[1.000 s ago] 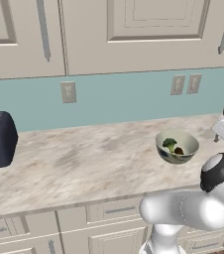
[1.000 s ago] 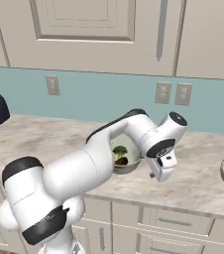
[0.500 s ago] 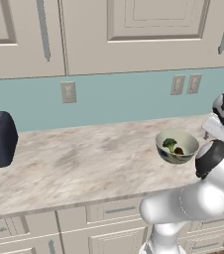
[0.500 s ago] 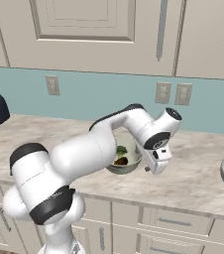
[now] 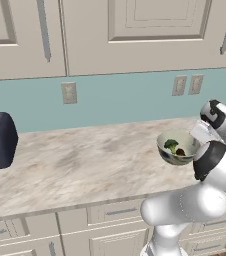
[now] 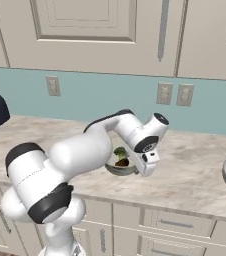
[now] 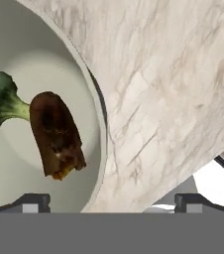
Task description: Place the bowl with the sweet potato and broccoli on the top shelf of the fridge. Place the bowl with the chicken drumstick and steak on the second highest shelf of the fridge.
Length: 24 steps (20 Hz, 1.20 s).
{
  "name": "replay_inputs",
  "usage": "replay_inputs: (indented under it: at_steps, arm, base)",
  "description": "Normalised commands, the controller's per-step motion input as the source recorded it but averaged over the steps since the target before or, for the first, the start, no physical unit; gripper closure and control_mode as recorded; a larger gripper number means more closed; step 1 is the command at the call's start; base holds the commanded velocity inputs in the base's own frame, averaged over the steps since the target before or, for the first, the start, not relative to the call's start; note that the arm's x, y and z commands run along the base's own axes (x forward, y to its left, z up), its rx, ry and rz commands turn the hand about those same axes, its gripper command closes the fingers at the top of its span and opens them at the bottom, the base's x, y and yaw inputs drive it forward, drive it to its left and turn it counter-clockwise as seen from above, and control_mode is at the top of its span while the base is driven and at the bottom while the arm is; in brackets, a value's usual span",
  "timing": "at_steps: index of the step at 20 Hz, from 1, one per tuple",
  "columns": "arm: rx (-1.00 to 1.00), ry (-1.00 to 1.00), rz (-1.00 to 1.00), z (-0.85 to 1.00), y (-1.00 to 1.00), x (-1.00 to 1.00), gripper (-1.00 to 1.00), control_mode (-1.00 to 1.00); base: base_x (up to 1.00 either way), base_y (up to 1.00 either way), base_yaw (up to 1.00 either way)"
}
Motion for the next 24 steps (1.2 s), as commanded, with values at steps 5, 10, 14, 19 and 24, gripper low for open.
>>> replay_inputs:
  at_steps: [5,10,14,19,24]
  arm:
    - [-0.07,0.00,0.04,-0.32,0.18,0.19,-1.00,-1.00]
    - [-0.08,-0.02,0.00,-0.21,-0.12,0.32,-1.00,-1.00]
    - [-0.04,0.00,0.00,-0.25,-0.22,0.27,-1.00,-1.00]
    - [0.00,0.00,0.00,-0.42,-0.16,0.03,1.00,-1.00]
    - [-0.01,0.00,0.00,-0.09,0.00,0.00,1.00,-1.00]
  base:
    - [0.00,0.00,0.00]
    - [0.00,0.00,0.00]
    - [0.00,0.00,0.00]
    - [0.00,0.00,0.00]
    - [0.00,0.00,0.00]
